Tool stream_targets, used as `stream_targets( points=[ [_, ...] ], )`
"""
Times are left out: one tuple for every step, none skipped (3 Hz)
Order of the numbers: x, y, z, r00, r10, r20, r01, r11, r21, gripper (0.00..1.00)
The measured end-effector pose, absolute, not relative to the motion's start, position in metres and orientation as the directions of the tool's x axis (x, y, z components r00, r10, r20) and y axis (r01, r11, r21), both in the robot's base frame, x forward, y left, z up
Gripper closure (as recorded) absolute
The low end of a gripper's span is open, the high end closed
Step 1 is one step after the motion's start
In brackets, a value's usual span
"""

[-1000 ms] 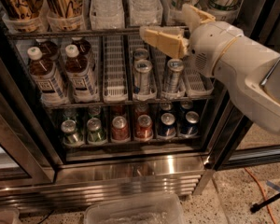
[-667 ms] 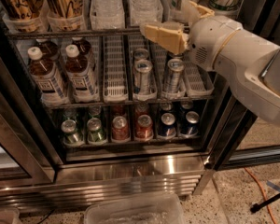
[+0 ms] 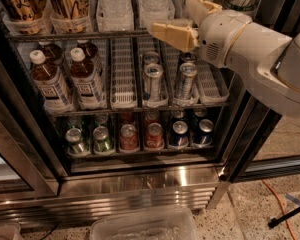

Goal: Pick water bottle from top shelf of fridge

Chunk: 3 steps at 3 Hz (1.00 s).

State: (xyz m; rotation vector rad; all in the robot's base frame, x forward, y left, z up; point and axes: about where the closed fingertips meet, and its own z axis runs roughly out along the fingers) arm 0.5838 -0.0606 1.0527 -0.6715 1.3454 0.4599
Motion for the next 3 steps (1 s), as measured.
stream_targets(
  points=[
    [0.592, -0.055, 1.055, 0.187, -0.071, -0.98, -0.677, 0.713, -0.181, 0.27],
    [0.603, -0.052, 1.06, 0.205, -0.072, -0.976, -0.686, 0.701, -0.195, 0.27],
    [0.611, -0.046, 1.064, 0.217, -0.073, -0.973, -0.697, 0.686, -0.207, 0.28]
  ],
)
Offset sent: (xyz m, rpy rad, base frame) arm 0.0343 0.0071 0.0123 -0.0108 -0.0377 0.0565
